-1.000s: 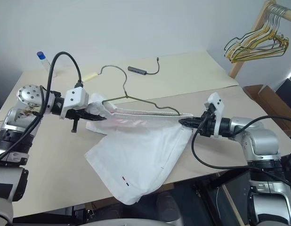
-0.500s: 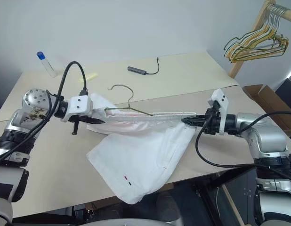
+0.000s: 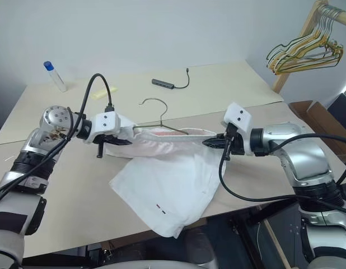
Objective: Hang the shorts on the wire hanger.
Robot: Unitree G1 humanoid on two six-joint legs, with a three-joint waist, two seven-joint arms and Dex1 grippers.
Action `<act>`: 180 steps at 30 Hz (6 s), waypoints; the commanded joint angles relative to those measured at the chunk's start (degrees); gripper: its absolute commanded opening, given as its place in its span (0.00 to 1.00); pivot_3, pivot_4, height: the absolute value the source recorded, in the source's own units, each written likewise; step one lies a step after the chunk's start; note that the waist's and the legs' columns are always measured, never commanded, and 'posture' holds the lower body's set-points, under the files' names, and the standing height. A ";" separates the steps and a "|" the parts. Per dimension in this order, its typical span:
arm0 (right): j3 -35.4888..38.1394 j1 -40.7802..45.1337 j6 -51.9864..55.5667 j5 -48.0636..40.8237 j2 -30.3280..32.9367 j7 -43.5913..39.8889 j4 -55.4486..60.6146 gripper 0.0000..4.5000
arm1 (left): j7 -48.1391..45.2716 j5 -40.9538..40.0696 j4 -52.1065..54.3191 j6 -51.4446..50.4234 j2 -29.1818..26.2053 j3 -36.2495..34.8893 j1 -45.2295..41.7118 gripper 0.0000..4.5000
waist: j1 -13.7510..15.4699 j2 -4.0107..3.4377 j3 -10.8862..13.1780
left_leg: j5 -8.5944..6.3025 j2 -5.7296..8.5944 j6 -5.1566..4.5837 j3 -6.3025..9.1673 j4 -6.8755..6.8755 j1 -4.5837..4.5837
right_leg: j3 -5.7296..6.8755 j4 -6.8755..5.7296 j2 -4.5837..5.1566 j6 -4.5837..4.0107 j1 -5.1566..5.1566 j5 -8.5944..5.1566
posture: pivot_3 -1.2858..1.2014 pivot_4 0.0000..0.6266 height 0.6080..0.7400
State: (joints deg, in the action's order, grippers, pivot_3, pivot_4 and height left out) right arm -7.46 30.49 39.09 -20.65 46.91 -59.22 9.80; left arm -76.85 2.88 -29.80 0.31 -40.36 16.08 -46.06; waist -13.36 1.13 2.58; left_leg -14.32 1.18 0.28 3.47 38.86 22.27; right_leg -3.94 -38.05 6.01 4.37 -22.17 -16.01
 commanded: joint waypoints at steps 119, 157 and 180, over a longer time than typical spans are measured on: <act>37.14 -12.86 49.55 -7.42 4.21 10.85 15.98 0.00 | 17.91 -48.33 29.54 -39.34 13.76 -26.03 -6.68 1.00 | -4.41 -0.20 -0.23 | -0.01 0.08 -0.02 0.19 0.06 0.01 | 0.04 -0.01 0.23 0.10 0.18 -0.06 | 0.37 0.00 1.00; 38.45 22.48 36.41 8.88 13.24 46.46 -40.16 0.00 | 28.16 -48.62 32.50 -38.61 16.64 -26.14 -7.85 1.00 | -9.74 -0.66 -0.46 | -0.28 0.25 -0.42 -0.26 -0.13 -1.22 | -0.07 1.04 0.31 0.45 1.97 -0.18 | 0.37 0.00 1.00; 38.11 28.03 29.81 8.29 11.81 52.10 -55.10 0.58 | 28.54 -48.68 34.47 -38.93 14.98 -25.97 -7.10 1.00 | -9.52 -0.66 -0.43 | -0.28 0.31 -0.42 -0.33 -0.12 -1.19 | -0.07 1.30 0.32 0.80 2.10 -0.23 | 0.38 0.00 1.00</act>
State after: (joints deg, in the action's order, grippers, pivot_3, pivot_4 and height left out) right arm 30.08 57.92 69.18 -11.72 58.47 -7.28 -47.85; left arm -48.34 -45.10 3.60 -39.01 -24.72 -9.13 -52.04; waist -22.87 0.47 2.15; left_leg -14.60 1.49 -0.14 3.14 38.74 21.09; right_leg -4.01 -36.74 6.34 5.17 -20.07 -16.24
